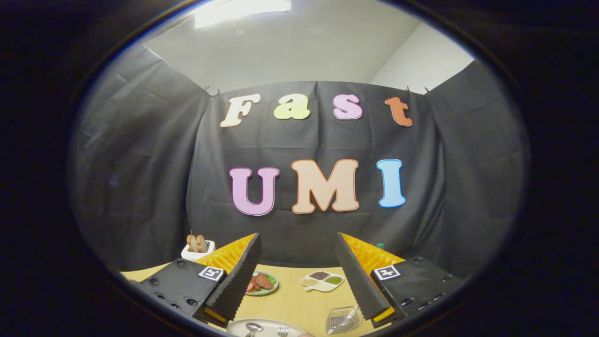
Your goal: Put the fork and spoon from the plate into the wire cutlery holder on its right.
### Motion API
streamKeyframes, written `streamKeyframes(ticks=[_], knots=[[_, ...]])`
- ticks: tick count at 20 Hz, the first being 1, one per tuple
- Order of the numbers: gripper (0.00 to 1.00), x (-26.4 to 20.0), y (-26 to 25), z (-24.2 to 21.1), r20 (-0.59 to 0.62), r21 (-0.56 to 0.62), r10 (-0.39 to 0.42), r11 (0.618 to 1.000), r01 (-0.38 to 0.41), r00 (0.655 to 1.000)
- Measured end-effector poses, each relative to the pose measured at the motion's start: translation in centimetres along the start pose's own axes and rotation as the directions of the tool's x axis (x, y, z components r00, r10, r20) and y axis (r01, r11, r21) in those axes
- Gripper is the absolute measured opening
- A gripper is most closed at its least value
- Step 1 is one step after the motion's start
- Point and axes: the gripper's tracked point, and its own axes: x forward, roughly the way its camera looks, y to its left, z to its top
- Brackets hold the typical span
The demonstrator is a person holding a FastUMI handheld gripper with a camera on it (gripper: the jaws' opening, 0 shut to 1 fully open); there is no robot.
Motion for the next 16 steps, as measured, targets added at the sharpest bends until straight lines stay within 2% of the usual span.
streamKeyframes(ticks=[9,16], knots=[[1.0,-0.2,1.6,-2.3,-0.042,-0.023,0.054,0.998,-0.055,0.998],[1.0,-0.4,3.2,-7.0,-0.174,-0.025,0.113,0.993,-0.119,0.978]])
